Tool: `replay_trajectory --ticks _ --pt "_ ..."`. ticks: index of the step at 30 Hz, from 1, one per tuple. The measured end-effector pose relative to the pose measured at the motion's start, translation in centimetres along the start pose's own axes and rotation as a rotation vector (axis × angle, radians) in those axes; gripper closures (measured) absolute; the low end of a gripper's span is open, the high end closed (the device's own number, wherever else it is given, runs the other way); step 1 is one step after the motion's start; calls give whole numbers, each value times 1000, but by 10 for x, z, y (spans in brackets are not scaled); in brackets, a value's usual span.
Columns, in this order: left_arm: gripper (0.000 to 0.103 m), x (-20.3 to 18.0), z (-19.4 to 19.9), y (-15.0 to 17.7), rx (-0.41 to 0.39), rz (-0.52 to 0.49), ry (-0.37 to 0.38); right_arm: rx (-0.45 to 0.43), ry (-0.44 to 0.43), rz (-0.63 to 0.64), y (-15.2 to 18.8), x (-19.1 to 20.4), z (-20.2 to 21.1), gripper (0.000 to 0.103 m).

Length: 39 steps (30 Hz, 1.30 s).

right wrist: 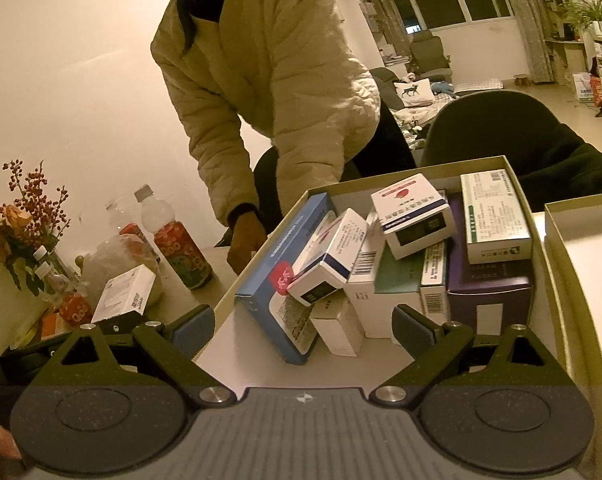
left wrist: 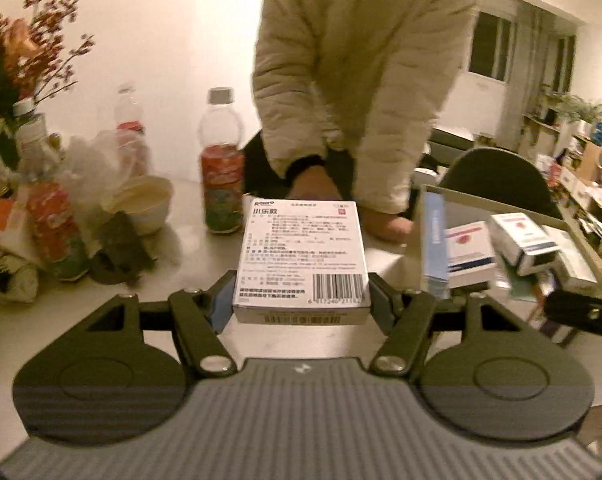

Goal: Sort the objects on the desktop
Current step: 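Carry the barcode box into the cardboard box and open the left gripper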

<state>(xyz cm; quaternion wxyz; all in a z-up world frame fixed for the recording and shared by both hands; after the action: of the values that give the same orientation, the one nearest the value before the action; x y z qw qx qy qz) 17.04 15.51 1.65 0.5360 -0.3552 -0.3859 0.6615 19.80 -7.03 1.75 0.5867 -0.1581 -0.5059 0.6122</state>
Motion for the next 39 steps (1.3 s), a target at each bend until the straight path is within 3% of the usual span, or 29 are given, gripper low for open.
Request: replay_trajectory --ticks 12,18,39 --pt "37 -73 8 6 16 -117 176 -34 55 -29 -7 -25 15 7" --pt "37 -96 7 14 43 -166 223 -46 78 -43 -8 -37 21 7" --pt "37 -137 -8 42 159 -240 276 -54 116 -72 -8 -62 31 7"
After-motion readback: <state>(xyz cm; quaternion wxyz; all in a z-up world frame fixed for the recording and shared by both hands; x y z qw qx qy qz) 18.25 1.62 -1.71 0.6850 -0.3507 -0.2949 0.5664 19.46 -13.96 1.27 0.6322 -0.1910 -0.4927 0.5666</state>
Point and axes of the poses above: each gripper's, at about its wrist camera, not at the fingertips, and z roughly against the way its jaws point, x to its left, y to its underside, the point moved 8 cm from there along -z, roughly the way its jaws point, and after that the axes turned 3 degrees about -x, right-handed, at the moved point
